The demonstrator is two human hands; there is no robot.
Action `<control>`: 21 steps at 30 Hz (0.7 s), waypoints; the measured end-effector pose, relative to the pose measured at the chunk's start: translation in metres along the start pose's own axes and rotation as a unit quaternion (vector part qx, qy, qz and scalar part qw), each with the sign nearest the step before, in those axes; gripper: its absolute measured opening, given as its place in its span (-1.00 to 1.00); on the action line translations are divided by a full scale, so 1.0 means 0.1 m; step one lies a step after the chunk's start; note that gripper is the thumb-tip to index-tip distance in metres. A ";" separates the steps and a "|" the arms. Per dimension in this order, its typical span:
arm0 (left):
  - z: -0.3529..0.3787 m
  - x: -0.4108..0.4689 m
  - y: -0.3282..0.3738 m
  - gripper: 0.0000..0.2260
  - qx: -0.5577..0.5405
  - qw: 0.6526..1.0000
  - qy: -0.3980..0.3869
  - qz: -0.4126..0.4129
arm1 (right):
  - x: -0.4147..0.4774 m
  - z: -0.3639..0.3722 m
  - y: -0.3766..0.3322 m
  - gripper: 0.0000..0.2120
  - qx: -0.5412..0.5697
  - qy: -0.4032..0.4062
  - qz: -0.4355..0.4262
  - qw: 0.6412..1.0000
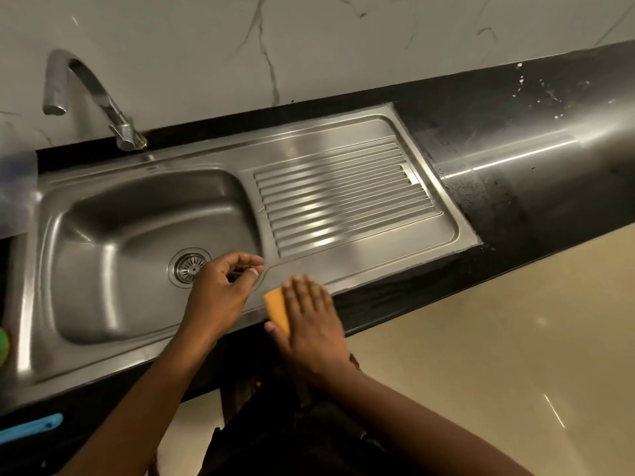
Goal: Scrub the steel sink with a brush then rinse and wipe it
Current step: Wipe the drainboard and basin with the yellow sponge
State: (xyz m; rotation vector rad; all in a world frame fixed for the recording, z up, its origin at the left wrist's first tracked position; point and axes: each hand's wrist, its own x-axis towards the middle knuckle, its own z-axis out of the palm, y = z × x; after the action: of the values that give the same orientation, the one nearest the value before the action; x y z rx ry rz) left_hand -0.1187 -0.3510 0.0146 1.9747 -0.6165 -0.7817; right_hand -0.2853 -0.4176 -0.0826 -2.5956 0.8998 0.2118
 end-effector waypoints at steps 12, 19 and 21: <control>-0.53 0.00 -0.10 -0.85 0.012 0.998 0.043 0.035 | 0.40 0.30 -1.41 -0.35 0.090 -0.102 -0.116 0.984; -0.47 0.10 0.04 -0.81 -0.020 0.997 0.063 0.046 | 0.71 -0.45 -0.72 -0.60 0.605 -0.164 0.101 0.773; -0.40 0.13 0.09 -0.83 -0.029 0.996 0.069 0.044 | 0.76 -0.65 -0.23 -0.56 0.646 -0.088 0.124 0.748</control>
State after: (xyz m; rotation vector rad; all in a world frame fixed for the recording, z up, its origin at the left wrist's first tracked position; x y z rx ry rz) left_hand -0.0818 -0.3416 0.0349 1.9165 -0.5890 -0.5972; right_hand -0.2104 -0.4705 -0.0360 -1.1360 0.8404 -0.0979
